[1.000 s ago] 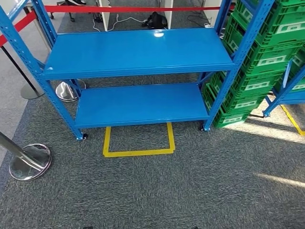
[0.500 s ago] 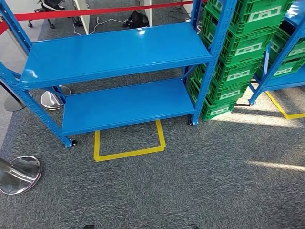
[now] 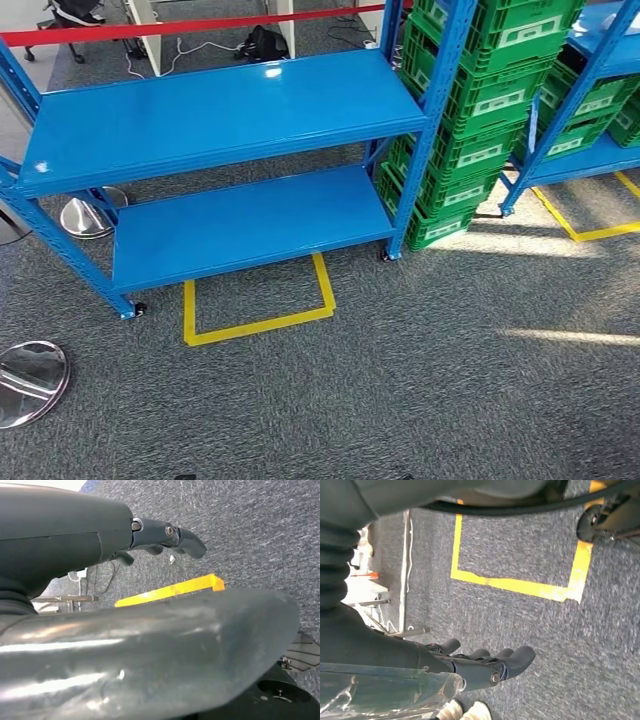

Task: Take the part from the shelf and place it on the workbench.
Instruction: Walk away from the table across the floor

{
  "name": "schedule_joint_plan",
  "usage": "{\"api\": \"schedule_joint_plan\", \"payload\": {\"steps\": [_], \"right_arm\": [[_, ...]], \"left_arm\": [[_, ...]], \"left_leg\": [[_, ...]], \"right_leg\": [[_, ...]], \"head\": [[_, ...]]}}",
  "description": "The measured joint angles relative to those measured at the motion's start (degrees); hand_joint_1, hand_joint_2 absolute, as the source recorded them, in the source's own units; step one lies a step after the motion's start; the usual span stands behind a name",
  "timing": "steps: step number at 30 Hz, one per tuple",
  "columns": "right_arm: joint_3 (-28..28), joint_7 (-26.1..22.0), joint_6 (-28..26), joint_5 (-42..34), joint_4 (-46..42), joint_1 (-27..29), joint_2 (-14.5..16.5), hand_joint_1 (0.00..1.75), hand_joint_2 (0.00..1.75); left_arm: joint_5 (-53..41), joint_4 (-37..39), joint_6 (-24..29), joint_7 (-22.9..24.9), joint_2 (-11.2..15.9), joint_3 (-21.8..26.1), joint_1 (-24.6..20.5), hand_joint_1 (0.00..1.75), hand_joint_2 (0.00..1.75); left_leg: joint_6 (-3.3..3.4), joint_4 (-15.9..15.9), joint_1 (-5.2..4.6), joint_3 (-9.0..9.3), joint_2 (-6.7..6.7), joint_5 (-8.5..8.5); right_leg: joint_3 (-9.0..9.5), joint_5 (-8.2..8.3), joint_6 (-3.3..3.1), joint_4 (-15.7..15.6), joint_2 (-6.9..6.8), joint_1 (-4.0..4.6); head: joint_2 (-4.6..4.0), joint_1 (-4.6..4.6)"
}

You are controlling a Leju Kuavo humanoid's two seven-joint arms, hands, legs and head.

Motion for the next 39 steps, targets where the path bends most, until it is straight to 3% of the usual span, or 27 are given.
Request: {"api": "schedule_joint_plan", "payload": {"steps": [2,4,5,6,7,9,10,12,13,14,20,39], "right_arm": [[0.20,-0.31,-0.46,0.44,0.00,-0.02,0.00,0.00,1.75],[0.73,-0.83,-0.76,1.50,0.00,-0.35,0.00,0.00,1.75],[1.12,-1.02,-0.74,2.09,0.00,-0.55,0.00,0.00,1.75],[1.46,-1.08,-0.66,2.49,0.00,-0.70,-0.01,0.00,1.75],[1.73,-1.10,-0.61,2.63,0.00,-0.78,-0.01,0.00,1.75],[1.96,-1.12,-0.55,2.26,0.03,-0.77,0.04,0.00,1.75],[1.97,-1.19,-0.48,1.97,0.06,-0.74,0.13,0.00,1.75],[1.97,-1.41,-0.28,1.69,0.11,-0.82,0.32,0.00,1.75],[1.99,-1.52,-0.25,1.66,0.10,-0.92,0.34,0.00,1.75],[2.01,-1.60,-0.23,1.67,0.09,-1.04,0.34,0.00,1.75],[2.16,-1.91,-0.20,1.61,0.05,-1.65,0.33,0.00,1.75],[2.24,-1.35,0.42,1.74,0.02,-1.86,0.33,0.00,1.75]], "left_arm": [[-0.01,0.00,0.01,-0.05,-0.03,0.01,-0.02,0.00,0.00],[-0.01,0.00,0.01,-0.09,-0.04,0.02,0.01,0.00,0.00],[-0.02,0.00,0.00,-0.10,-0.03,0.02,0.05,0.00,0.00],[-0.03,0.00,-0.03,-0.11,-0.02,0.03,0.06,0.00,0.00],[-0.05,0.00,-0.05,-0.11,-0.02,0.04,0.07,0.00,0.00],[-0.11,0.00,-0.09,-0.14,0.04,0.06,0.08,0.00,0.00],[-0.15,0.00,-0.09,-0.15,0.08,0.07,0.09,0.00,0.00],[-0.32,0.00,-0.04,-0.20,0.20,0.09,0.11,0.00,0.00],[-0.38,0.00,-0.03,-0.22,0.21,0.10,0.11,0.00,0.00],[-0.44,0.00,-0.01,-0.24,0.21,0.10,0.10,0.00,0.00],[-0.49,0.00,0.00,-0.40,0.12,0.11,0.09,0.00,0.00],[-0.71,0.00,0.01,-0.44,0.05,0.11,0.08,0.00,0.00]], "left_leg": [[0.55,-0.18,0.10,0.10,0.11,0.15],[0.80,-0.16,-0.02,0.10,0.36,0.10],[0.91,-0.14,-0.06,0.14,0.49,0.07],[1.01,-0.11,-0.05,0.20,0.57,0.03],[1.05,-0.06,0.04,0.32,0.56,-0.03],[0.72,0.32,0.13,0.45,0.35,-0.32],[0.50,0.70,0.03,0.35,0.24,-0.53],[0.33,1.13,-0.40,0.01,0.14,-0.61],[0.31,1.09,-0.45,-0.09,0.15,-0.49],[0.23,0.86,-0.45,-0.11,0.16,-0.29],[-0.87,0.13,-0.14,-0.08,0.17,0.22],[-1.00,0.11,-0.12,-0.08,0.17,0.28]], "right_leg": [[-2.11,-2.79,0.43,4.67,-0.50,-0.02],[-5.55,-6.28,0.69,12.33,-0.88,-0.04],[-6.59,-6.94,0.87,14.82,-0.98,-0.09],[-6.59,-6.49,1.12,15.15,-1.04,-0.21],[-5.37,-4.99,1.46,13.06,-1.08,-0.42],[-1.16,-1.62,2.64,5.21,-1.20,-1.00],[0.48,-0.60,2.69,2.05,-1.13,-1.26],[1.44,-0.58,1.99,-0.21,-0.87,-1.38],[1.32,-0.37,1.28,-0.25,-0.74,-1.37],[1.17,-0.42,1.08,-0.23,-0.71,-1.27],[0.92,-0.36,0.54,-0.19,-0.74,-0.90],[0.97,-0.16,0.39,-0.34,-0.76,-0.87]], "head": [[0.00,0.39],[0.00,0.58],[0.00,0.57],[0.00,0.58],[0.00,0.57],[0.00,0.72],[0.00,0.91],[0.00,0.91],[0.00,0.77],[0.00,0.55],[0.00,0.52],[0.00,0.54]]}}
